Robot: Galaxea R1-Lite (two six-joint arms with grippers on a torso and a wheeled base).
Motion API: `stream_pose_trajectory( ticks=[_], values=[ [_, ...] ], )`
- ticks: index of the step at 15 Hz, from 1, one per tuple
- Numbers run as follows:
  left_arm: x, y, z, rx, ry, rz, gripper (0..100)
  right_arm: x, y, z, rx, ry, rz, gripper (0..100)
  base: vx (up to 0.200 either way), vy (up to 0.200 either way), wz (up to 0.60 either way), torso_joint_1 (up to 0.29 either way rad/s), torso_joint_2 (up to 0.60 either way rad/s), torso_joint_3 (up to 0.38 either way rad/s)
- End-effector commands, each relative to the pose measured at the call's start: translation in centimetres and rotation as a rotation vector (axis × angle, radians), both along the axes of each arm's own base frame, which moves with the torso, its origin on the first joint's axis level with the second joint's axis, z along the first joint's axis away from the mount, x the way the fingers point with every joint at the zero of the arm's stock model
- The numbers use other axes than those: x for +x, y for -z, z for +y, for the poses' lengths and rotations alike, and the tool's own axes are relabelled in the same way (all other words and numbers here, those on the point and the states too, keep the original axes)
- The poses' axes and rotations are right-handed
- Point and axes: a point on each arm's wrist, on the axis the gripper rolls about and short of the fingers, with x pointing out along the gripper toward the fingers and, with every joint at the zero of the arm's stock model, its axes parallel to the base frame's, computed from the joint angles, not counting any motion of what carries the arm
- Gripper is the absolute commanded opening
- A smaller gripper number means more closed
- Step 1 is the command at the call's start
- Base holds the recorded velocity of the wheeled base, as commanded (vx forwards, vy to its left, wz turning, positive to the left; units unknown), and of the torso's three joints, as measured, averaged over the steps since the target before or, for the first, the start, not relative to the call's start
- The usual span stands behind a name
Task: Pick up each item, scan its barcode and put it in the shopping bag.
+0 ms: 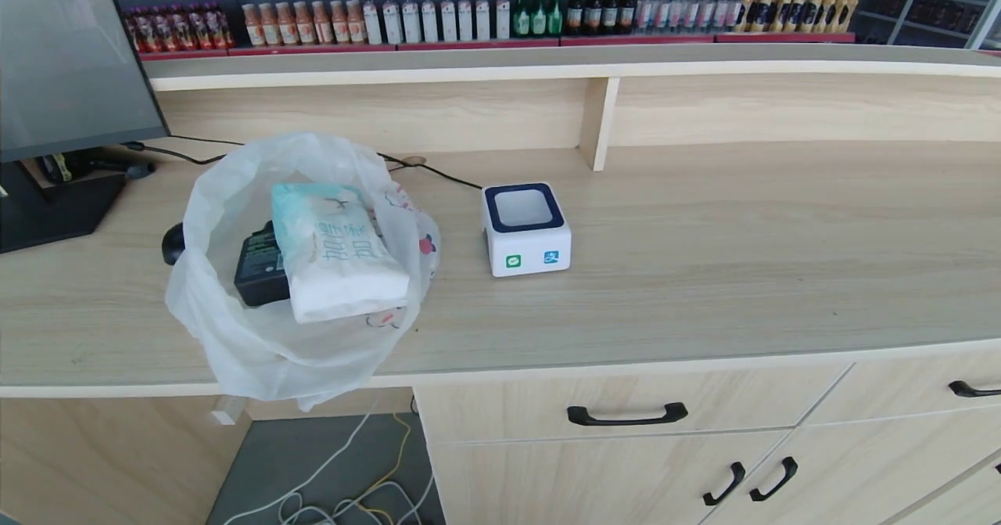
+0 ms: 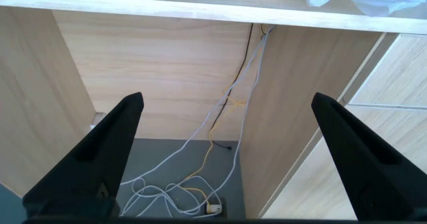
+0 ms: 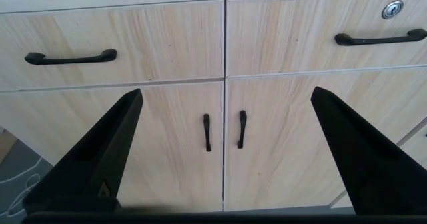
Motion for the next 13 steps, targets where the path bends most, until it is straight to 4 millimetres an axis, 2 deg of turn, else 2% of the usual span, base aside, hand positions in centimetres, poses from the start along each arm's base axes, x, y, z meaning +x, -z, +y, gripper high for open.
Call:
stream_pose_trajectory(
  ticks=[1, 13],
  values=[
    [0.0, -0.02, 0.0, -0.002, -0.001, -0.003, 100, 0.0, 0.0, 0.0, 0.002, 0.0, 0.0, 100, 0.0, 0.0, 0.0, 0.0, 0.0, 0.0],
    [0.0, -0.01, 0.0, -0.002, -0.001, -0.001, 100, 0.0, 0.0, 0.0, 0.003, 0.0, 0.0, 100, 0.0, 0.0, 0.0, 0.0, 0.0, 0.0]
  ],
)
